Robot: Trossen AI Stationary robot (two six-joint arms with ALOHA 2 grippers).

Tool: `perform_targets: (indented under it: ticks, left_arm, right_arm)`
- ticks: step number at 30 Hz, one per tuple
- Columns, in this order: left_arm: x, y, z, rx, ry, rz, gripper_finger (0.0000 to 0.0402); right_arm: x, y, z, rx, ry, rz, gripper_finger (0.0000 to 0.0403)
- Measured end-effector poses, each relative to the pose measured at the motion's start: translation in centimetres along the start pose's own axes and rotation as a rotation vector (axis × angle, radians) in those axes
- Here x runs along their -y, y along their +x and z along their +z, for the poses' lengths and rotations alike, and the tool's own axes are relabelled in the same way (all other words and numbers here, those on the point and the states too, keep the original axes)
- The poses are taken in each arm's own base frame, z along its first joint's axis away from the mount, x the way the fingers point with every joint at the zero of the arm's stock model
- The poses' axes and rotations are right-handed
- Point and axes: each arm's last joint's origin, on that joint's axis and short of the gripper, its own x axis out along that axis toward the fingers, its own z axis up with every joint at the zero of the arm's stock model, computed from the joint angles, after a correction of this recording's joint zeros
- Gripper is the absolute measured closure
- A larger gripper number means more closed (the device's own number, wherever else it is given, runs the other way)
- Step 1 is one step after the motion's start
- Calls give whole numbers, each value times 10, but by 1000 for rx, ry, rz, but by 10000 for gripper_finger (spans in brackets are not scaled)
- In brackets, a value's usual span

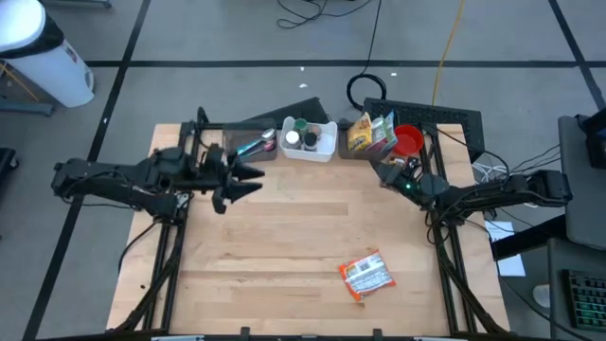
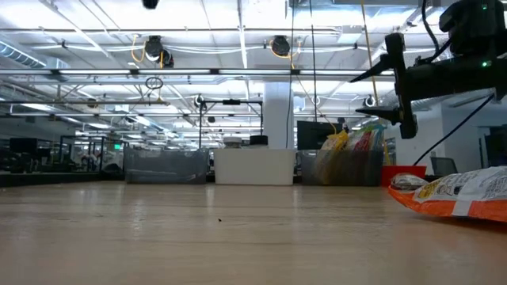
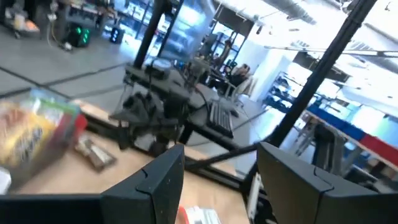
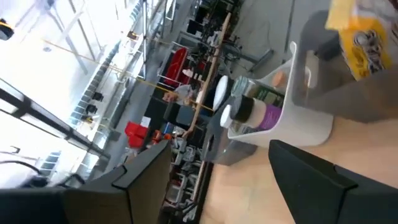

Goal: Pick & Place Food Item
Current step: Put the orange seasoning pack into the white bin

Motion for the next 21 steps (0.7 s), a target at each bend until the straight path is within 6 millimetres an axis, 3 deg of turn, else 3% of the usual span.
perform_targets:
  ticks: [7,11,16,21]
  left_arm:
    - [-20,-7,-63,-94,-180,-2,195]
    - [-26,-9,-87,-118,-257,-7,195]
    - [-29,-8,-95,-61,-258,10,195]
    - [-31,-8,-89,65,-215,118,194]
  right_arm:
    - [-13,2,2,47,74,145,138]
    - [-42,4,2,66,30,306,138]
    - [-97,18,0,42,-157,431,138]
    - [-143,42,-2,-110,-479,260,138]
